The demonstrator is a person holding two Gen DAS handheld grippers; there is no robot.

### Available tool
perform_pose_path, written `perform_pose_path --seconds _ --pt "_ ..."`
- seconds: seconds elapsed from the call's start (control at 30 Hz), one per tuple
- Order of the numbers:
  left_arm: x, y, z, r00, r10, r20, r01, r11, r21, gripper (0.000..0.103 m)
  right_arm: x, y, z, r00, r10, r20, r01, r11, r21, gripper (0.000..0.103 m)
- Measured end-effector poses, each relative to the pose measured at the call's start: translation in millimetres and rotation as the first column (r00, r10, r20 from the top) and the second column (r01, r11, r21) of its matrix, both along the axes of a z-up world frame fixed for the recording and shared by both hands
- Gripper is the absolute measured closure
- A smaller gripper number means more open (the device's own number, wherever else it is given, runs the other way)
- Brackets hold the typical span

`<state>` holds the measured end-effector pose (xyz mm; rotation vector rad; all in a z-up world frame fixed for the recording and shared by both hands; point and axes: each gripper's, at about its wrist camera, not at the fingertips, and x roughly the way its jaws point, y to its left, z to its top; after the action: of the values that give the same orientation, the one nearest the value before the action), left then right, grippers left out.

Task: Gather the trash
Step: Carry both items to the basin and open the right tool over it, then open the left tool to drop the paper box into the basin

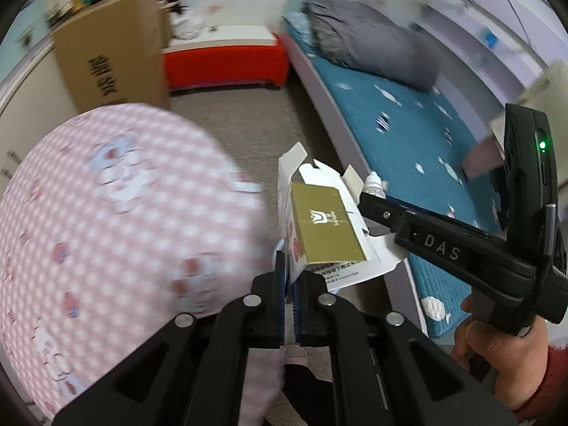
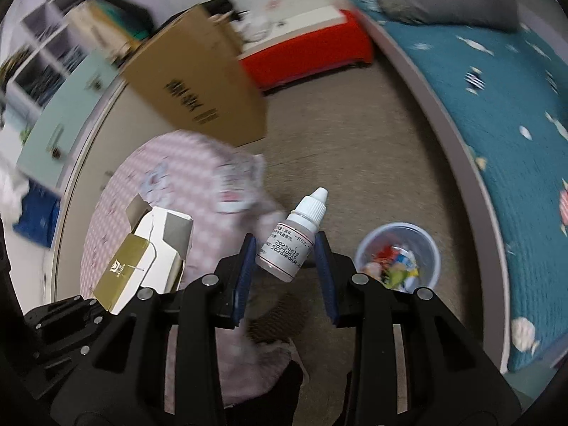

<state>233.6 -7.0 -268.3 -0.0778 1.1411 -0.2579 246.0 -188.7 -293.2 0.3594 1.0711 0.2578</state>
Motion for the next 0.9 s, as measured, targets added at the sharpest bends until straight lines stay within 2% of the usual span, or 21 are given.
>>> perform_pose_path --seconds 0.17,0.27,0.33,0.37,0.4,0.9 --pt "11.2 -58.0 -11.8 0.997 -0.076 -0.033 0.077 0.997 0.019 0.101 -7.8 -76.9 -3.7 0.993 -0.117 -0.008 0.117 0.993 0.007 0.069" --pt "18.3 -81.5 -15.1 0.993 -0.113 -0.038 0.114 0.993 0.024 0.101 -10.4 -102.2 -6.0 0.988 -0.155 -0.005 0.155 0.987 0.032 0.069" --pt "22.6 -96.3 -17.1 0.990 -0.138 -0.038 0.140 0.990 0.037 0.101 -9.1 -112.5 -9.4 0.987 -0.161 -0.012 0.162 0.983 0.083 0.067" --pt "25.1 -102.4 -18.5 0.988 -0.146 -0.040 0.148 0.988 0.042 0.101 -8.7 -115.1 -10.6 0.985 -0.171 -0.017 0.172 0.981 0.091 0.055" --pt "26.8 -105.6 -19.0 0.988 -0.150 -0.042 0.151 0.987 0.045 0.101 -7.6 -118.9 -10.8 0.983 -0.181 -0.017 0.182 0.979 0.096 0.050" --pt "49.7 -140.7 -24.2 0.982 -0.183 -0.056 0.187 0.979 0.083 0.101 -13.1 -139.5 0.9 0.982 -0.190 0.002 0.189 0.976 0.107 0.049"
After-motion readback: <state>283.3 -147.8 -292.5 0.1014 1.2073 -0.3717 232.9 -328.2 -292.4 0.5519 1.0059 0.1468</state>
